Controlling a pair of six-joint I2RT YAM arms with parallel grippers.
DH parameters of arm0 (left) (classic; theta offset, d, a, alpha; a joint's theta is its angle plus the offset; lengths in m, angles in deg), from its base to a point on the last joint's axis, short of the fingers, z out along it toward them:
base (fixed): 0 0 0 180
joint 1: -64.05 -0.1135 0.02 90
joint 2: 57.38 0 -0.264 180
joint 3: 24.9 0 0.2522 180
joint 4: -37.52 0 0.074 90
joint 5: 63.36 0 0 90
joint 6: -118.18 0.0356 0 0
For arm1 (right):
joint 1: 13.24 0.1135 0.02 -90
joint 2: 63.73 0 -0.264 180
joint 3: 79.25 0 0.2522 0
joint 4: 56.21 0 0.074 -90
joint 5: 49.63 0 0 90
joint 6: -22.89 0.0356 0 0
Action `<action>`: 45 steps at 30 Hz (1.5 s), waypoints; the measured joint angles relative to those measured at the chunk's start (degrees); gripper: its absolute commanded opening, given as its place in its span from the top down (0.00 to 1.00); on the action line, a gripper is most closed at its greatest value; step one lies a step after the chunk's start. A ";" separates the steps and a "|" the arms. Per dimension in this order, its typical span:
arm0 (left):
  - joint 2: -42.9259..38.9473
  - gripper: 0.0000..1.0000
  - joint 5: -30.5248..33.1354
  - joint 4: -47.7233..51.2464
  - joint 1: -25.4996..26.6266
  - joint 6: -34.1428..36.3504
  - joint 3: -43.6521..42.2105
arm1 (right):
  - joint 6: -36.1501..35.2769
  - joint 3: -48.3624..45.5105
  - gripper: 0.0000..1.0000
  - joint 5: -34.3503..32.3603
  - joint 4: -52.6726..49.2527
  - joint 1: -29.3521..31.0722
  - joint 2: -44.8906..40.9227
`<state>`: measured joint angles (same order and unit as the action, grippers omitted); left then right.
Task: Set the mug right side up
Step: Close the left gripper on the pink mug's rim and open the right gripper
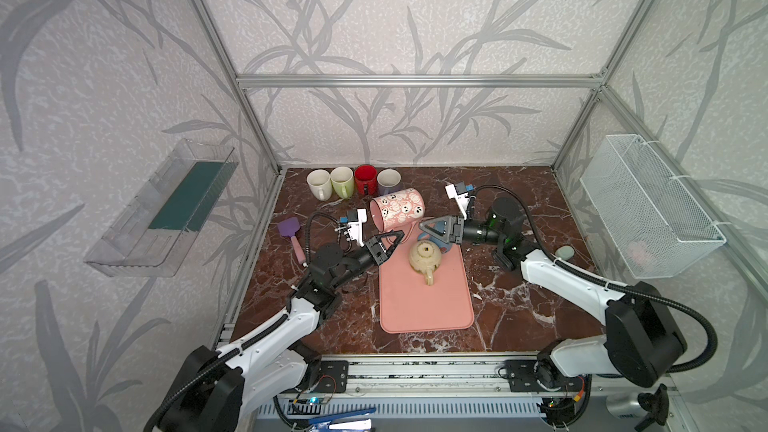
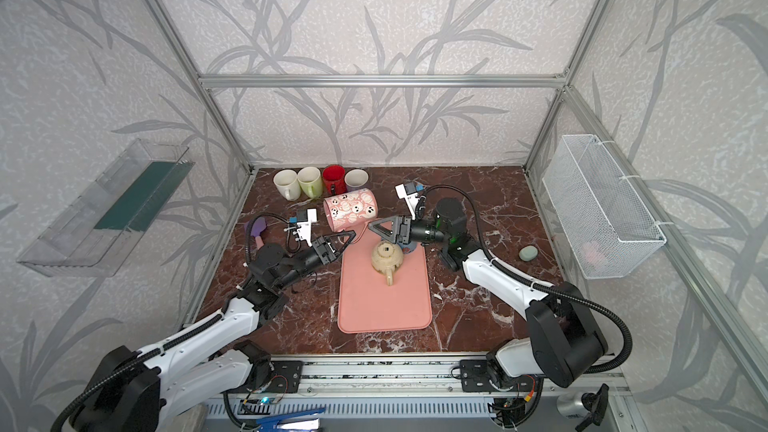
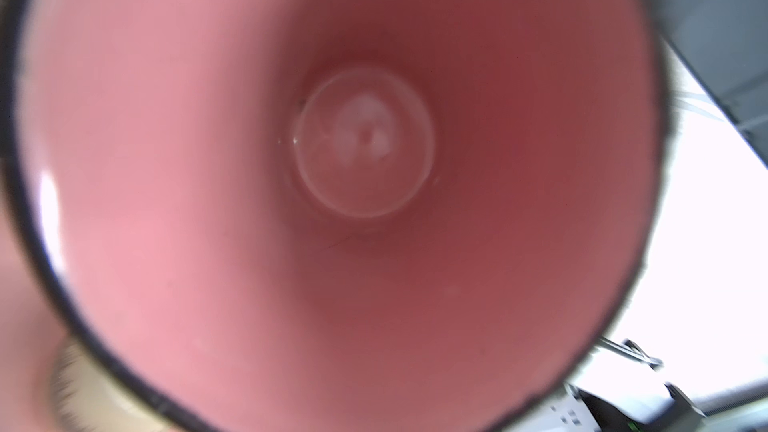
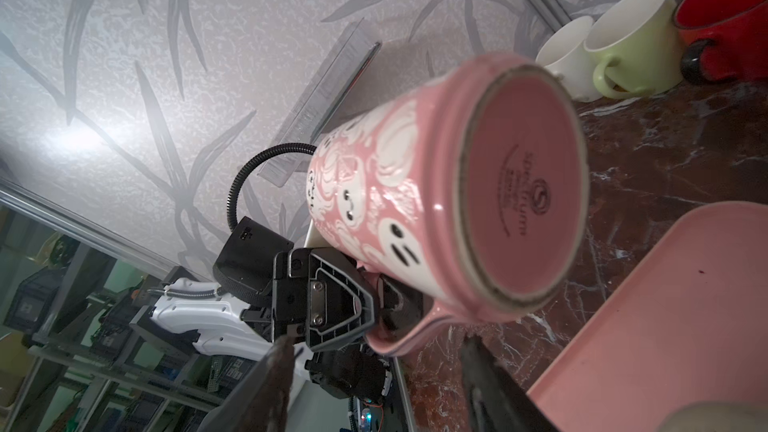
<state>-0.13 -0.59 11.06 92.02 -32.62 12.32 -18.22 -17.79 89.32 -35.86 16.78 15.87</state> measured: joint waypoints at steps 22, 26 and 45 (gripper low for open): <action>-0.74 1.00 11.34 41.05 -1.90 17.55 9.79 | -11.93 -2.93 0.36 -10.45 -16.55 0.00 -6.34; 2.97 1.00 13.86 46.38 -1.97 21.20 16.94 | -12.63 -4.37 0.36 -10.99 -16.76 0.04 -7.30; 25.92 1.00 20.26 61.18 -1.81 32.37 41.88 | -15.15 -9.40 0.37 -17.40 -23.12 0.44 -14.80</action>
<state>25.79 19.67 72.23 90.21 -0.25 54.20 -33.37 -27.19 71.92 -58.98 17.22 1.07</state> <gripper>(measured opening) 0.164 0.627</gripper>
